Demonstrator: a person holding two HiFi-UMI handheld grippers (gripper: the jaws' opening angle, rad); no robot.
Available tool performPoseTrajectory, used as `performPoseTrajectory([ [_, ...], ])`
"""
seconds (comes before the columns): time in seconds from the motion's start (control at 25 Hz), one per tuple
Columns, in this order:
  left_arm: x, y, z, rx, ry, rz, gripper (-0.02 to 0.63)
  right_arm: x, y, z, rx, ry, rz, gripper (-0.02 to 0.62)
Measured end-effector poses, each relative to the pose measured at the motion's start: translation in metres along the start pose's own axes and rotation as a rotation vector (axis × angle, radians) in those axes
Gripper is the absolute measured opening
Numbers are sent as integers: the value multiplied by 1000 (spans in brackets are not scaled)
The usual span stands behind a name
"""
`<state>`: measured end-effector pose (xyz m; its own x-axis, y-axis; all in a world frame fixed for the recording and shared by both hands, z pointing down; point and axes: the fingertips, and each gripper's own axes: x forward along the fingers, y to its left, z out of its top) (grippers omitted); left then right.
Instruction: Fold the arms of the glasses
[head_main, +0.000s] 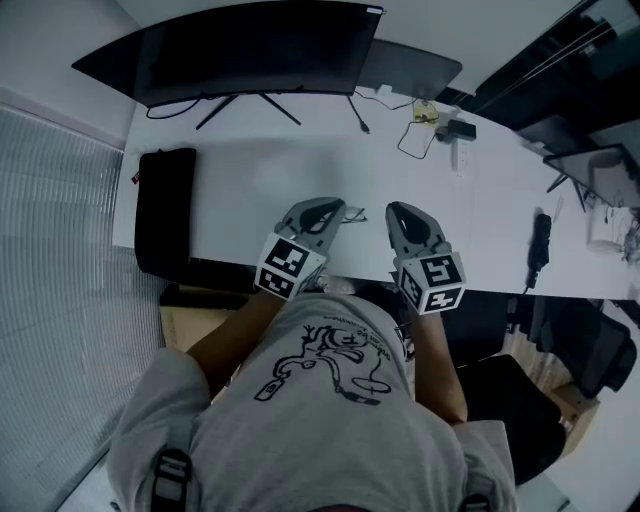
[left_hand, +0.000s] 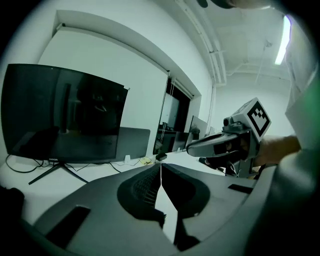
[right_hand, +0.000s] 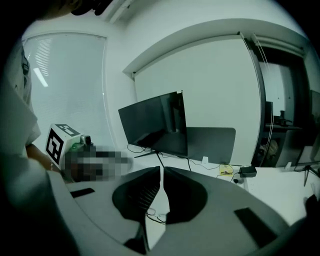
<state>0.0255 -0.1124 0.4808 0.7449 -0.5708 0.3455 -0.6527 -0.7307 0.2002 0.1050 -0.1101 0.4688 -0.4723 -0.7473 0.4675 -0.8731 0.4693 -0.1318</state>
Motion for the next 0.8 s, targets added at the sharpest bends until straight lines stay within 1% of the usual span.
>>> performPoseTrajectory([
  [0.32,-19,-15,41,-16,-80,-12,20,-29,17,41,-16,-69,19,25],
  [0.6,-38,-31,71,3,-124,-26,20,-56,33,68,-66,-115,41,25],
  [0.8,-51,-40,86,13,-149,-29,21,-71,42,82,-80,-145,45,25],
])
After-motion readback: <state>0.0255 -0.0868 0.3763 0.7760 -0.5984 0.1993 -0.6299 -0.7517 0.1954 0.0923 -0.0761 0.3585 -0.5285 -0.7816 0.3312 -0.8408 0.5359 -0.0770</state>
